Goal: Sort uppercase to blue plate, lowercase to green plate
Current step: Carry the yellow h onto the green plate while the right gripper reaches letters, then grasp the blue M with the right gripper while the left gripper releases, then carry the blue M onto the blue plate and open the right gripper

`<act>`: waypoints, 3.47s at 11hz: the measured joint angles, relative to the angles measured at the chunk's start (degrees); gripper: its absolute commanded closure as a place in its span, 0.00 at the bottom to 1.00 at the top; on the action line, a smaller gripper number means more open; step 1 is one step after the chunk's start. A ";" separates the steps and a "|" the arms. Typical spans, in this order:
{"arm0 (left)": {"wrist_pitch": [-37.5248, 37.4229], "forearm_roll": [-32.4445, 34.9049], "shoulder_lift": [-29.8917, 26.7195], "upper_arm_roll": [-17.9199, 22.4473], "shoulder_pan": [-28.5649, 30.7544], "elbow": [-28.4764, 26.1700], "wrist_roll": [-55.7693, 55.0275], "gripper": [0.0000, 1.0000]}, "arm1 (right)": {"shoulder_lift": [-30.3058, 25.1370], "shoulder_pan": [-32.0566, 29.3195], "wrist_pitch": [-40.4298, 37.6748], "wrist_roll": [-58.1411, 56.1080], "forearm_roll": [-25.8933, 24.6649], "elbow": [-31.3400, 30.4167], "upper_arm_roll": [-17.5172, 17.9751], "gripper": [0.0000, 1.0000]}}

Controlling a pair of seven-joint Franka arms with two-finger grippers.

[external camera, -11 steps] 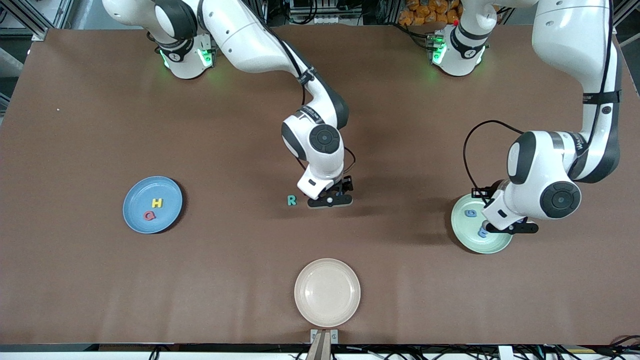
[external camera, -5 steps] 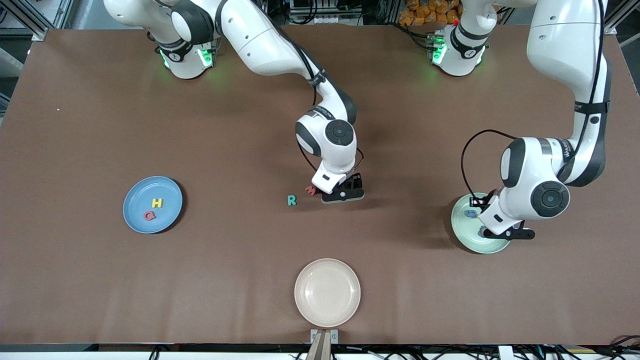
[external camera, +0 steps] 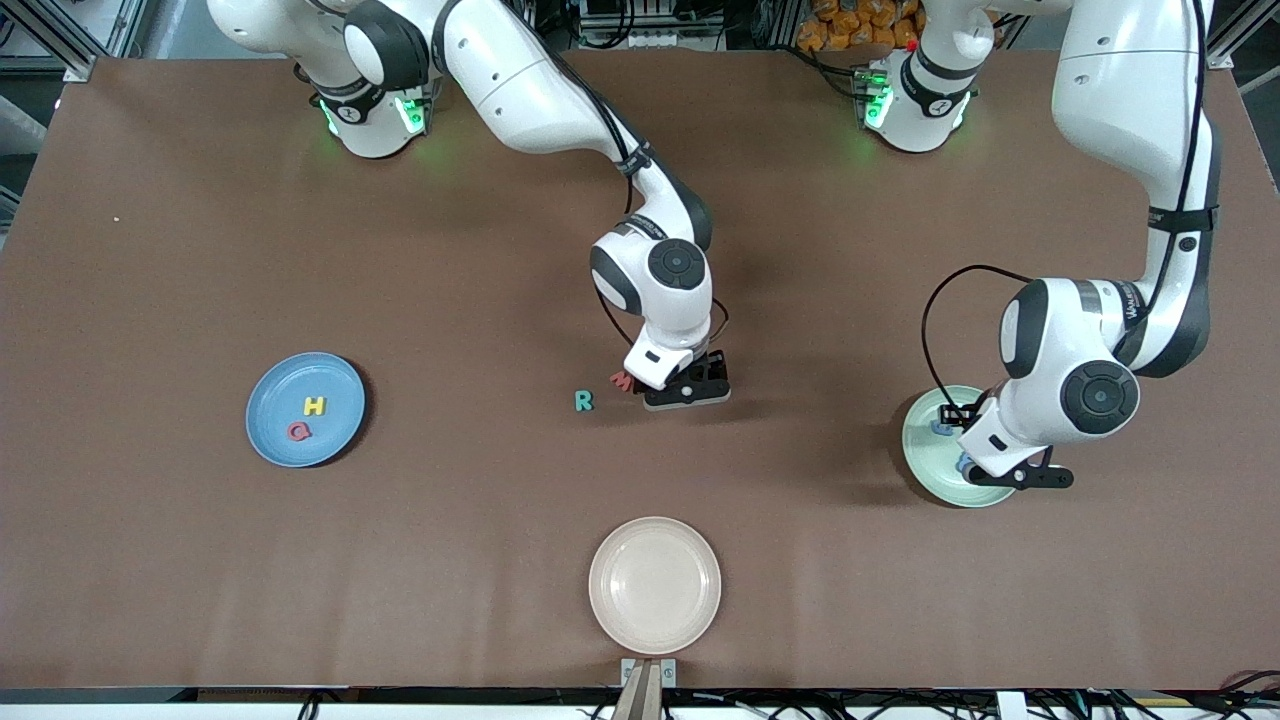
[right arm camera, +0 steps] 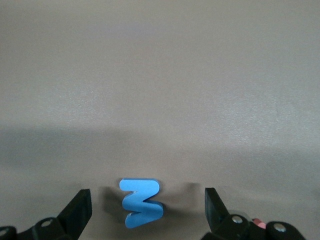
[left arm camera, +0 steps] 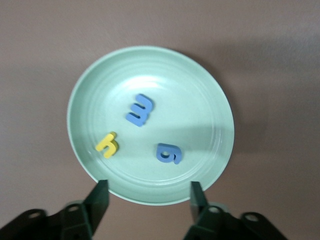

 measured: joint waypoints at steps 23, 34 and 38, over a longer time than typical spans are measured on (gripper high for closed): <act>-1.02 0.15 -8.41 -1.96 -1.37 1.83 3.94 0.00 | -5.67 -3.90 -10.22 -2.81 0.55 0.99 -1.20 1.00; 3.09 0.03 0.03 -14.33 -12.52 7.65 -12.72 0.00 | -24.16 -23.25 -23.95 -34.93 -7.04 -14.17 -1.83 1.00; 9.90 0.00 6.21 -14.73 -17.25 10.25 -9.76 0.00 | -27.91 -27.54 -18.67 -41.82 -9.30 -23.31 -1.78 1.00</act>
